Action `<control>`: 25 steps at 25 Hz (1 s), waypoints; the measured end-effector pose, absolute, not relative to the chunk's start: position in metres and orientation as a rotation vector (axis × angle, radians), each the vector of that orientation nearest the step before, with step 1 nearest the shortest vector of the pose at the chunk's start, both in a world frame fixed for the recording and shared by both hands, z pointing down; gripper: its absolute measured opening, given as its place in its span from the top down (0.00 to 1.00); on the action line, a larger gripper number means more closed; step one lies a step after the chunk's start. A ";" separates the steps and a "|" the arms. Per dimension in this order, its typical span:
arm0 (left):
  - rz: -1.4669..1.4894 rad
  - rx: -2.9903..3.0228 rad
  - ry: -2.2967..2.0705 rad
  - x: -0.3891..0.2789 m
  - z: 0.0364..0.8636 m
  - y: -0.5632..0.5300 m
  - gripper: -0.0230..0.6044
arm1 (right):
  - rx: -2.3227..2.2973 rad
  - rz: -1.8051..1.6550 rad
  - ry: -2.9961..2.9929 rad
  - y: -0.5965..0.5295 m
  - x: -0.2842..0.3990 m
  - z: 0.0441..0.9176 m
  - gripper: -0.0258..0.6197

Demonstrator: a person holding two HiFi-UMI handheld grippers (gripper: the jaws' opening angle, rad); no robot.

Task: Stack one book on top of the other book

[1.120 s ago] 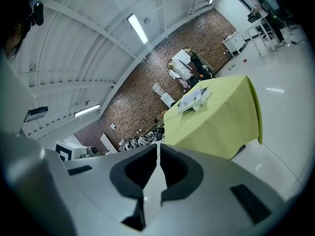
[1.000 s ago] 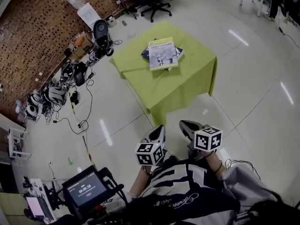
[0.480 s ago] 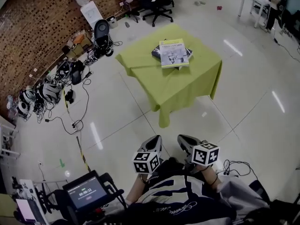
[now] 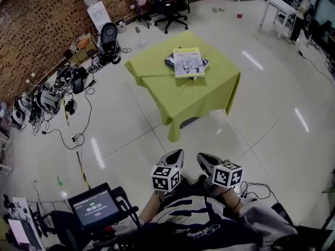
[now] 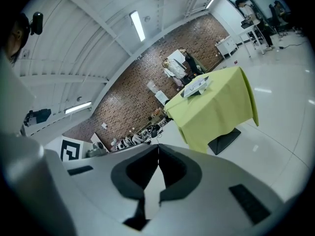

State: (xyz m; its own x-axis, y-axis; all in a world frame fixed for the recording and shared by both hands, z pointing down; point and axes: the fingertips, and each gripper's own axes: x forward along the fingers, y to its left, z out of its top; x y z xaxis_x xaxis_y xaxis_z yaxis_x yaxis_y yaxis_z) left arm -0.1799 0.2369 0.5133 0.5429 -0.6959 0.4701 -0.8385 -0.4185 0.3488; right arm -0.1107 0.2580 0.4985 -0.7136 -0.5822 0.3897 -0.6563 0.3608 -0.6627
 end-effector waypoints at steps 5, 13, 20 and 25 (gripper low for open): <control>0.316 2.222 -1.266 -0.172 0.507 0.232 0.96 | 1.134 1.278 -2.528 0.252 -0.098 0.495 0.98; 0.282 2.203 -1.319 -0.164 0.504 0.229 0.96 | 1.100 1.225 -2.548 0.249 -0.081 0.492 0.98; 0.268 2.161 -1.364 -0.167 0.507 0.231 0.96 | 1.056 1.214 -2.536 0.251 -0.076 0.497 0.98; 0.262 2.143 -1.392 -0.168 0.506 0.236 0.96 | 1.021 1.211 -2.539 0.251 -0.074 0.498 0.98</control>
State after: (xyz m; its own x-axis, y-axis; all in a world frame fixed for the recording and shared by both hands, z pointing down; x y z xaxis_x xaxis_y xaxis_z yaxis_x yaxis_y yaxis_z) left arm -0.1678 0.2358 0.5063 0.4401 -0.7767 0.4506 -0.8874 -0.2997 0.3501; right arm -0.0737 0.2506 0.4980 -0.7574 -0.5155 0.4007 -0.6358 0.4429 -0.6321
